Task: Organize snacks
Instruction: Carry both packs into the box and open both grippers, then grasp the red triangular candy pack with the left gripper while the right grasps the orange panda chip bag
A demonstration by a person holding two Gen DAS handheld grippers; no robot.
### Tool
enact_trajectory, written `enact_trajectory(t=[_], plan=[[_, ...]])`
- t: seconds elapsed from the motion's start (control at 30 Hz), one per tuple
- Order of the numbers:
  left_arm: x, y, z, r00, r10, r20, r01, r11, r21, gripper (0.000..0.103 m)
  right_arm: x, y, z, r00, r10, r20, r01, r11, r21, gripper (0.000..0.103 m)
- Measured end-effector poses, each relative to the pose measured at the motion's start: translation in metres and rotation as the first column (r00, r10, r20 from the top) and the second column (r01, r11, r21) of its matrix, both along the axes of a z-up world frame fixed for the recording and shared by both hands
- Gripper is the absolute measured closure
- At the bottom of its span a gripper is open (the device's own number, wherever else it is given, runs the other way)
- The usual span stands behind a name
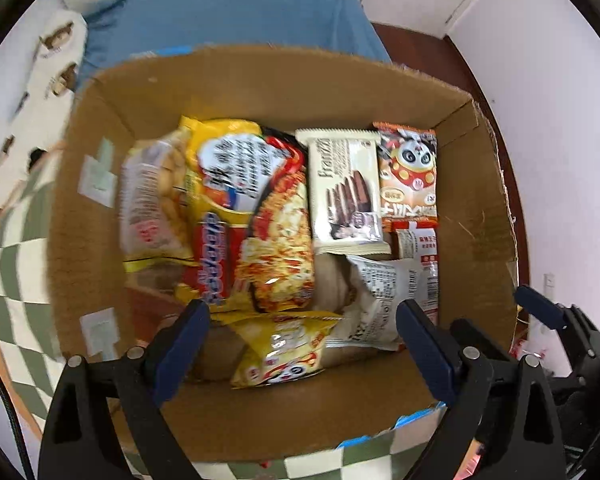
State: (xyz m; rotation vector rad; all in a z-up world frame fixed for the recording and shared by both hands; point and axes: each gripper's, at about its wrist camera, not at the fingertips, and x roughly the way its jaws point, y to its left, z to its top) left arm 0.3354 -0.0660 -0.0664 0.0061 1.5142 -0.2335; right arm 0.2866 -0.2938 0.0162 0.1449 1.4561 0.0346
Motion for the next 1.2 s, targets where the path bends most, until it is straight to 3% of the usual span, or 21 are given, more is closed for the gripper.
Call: enact_trajectory(t=[0.27, 0.37, 0.67, 0.93, 1.1, 1.2], plan=[[-0.04, 0.021, 0.058, 0.978, 0.011, 0.208, -0.025, 0.998, 0.064, 0.008, -0.031, 0.004, 0.042, 0.992, 0.02, 0.125, -0.014, 0.999, -0.047, 0.006], [-0.057, 0.018, 0.065, 0.965, 0.01, 0.261, -0.03, 0.997, 0.075, 0.008, -0.047, 0.004, 0.062, 0.983, 0.018, 0.18, -0.008, 0.998, -0.055, 0.006], [-0.118, 0.03, 0.108, 0.911, 0.049, 0.409, -0.074, 0.996, 0.046, 0.008, -0.101, 0.013, 0.119, 0.948, 0.041, 0.314, -0.016, 0.996, -0.082, 0.005], [-0.164, 0.034, 0.147, 0.855, 0.062, 0.515, -0.1, 0.994, 0.046, 0.008, -0.146, 0.02, 0.165, 0.904, 0.039, 0.427, 0.007, 0.994, -0.106, 0.002], [-0.18, 0.038, 0.161, 0.836, 0.079, 0.544, -0.112, 0.993, 0.028, 0.008, -0.166, 0.02, 0.179, 0.893, 0.013, 0.45, 0.021, 0.997, -0.069, 0.002], [-0.182, 0.04, 0.156, 0.839, 0.084, 0.538, -0.123, 0.992, 0.036, 0.008, -0.17, 0.017, 0.172, 0.902, -0.015, 0.431, 0.033, 0.999, -0.035, 0.002]])
